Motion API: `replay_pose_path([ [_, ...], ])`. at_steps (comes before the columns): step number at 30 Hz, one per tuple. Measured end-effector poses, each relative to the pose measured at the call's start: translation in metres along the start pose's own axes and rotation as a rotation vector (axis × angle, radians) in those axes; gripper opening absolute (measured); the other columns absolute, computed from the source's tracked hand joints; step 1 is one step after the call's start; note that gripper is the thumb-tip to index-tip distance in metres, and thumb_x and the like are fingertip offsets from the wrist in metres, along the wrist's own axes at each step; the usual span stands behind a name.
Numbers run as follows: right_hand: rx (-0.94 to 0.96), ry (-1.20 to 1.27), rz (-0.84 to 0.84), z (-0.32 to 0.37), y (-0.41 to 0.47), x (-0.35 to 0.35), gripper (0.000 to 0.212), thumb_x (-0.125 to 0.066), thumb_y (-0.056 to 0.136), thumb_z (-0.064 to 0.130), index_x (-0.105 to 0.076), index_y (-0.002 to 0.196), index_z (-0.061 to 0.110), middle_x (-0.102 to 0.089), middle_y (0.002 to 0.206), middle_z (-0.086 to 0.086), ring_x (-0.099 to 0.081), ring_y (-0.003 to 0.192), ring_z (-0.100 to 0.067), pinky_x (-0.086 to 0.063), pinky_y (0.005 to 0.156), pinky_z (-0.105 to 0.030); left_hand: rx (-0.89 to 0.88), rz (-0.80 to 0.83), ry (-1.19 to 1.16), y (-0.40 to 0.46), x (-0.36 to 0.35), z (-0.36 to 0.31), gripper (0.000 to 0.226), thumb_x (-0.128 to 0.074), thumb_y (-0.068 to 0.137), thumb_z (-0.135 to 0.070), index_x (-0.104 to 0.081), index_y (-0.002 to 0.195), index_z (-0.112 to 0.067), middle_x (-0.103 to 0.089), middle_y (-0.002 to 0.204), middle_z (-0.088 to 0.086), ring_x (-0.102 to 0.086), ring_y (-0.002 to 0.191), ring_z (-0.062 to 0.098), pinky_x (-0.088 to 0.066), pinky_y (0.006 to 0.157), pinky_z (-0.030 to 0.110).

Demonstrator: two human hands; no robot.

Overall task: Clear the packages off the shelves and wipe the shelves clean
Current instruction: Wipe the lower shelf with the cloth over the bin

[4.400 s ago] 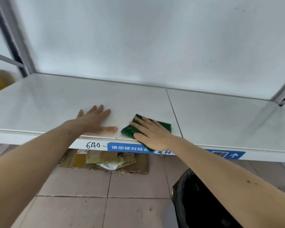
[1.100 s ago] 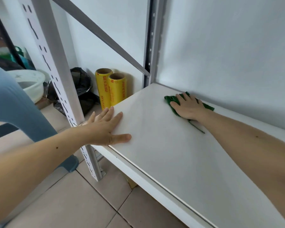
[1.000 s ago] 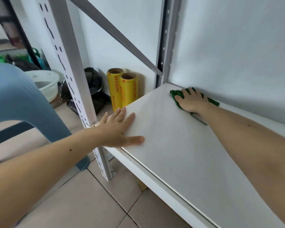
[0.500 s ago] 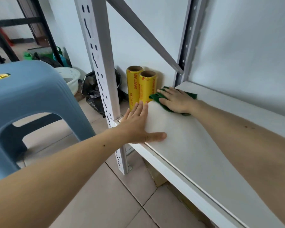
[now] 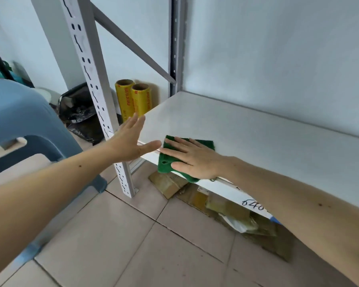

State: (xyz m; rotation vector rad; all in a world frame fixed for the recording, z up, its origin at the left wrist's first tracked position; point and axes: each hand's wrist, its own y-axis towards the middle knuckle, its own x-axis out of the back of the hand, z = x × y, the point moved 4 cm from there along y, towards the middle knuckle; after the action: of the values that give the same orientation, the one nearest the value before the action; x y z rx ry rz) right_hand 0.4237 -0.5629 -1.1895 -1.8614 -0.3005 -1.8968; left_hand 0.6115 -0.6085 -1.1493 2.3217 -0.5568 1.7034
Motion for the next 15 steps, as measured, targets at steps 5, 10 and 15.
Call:
replay_pose_path([
  [5,-0.306,0.061,0.024,-0.050,-0.182,-0.025,0.060,0.003,0.088,0.075,0.015,0.144,0.055,0.023,0.157,0.023,0.022,0.147,-0.001,0.011,0.122,-0.034,-0.143,0.140,0.167,0.003,-0.041,-0.044,0.106,-0.024,0.069,-0.079,0.000,0.157,-0.025,0.010,0.165,0.005,0.007,0.152,0.026,-0.005,0.123,0.048],
  [10,-0.896,0.132,-0.056,-0.103,-0.310,-0.045,0.091,0.008,0.077,0.087,0.001,0.156,0.041,0.010,0.165,0.011,0.007,0.153,-0.012,-0.001,0.124,-0.041,-0.144,0.173,0.244,0.004,-0.077,-0.063,0.088,-0.028,0.087,-0.076,0.000,0.157,-0.029,0.012,0.164,0.005,0.012,0.151,0.029,-0.001,0.121,0.049],
  [15,-1.142,0.164,-0.114,-0.086,-0.241,-0.043,0.078,-0.012,0.096,0.069,-0.005,0.159,0.024,0.004,0.167,-0.005,0.004,0.153,-0.029,-0.002,0.122,-0.055,-0.126,0.164,0.277,0.000,-0.079,-0.065,0.090,-0.027,0.087,-0.076,0.003,0.156,-0.028,0.014,0.164,0.005,0.012,0.151,0.030,-0.002,0.121,0.051],
])
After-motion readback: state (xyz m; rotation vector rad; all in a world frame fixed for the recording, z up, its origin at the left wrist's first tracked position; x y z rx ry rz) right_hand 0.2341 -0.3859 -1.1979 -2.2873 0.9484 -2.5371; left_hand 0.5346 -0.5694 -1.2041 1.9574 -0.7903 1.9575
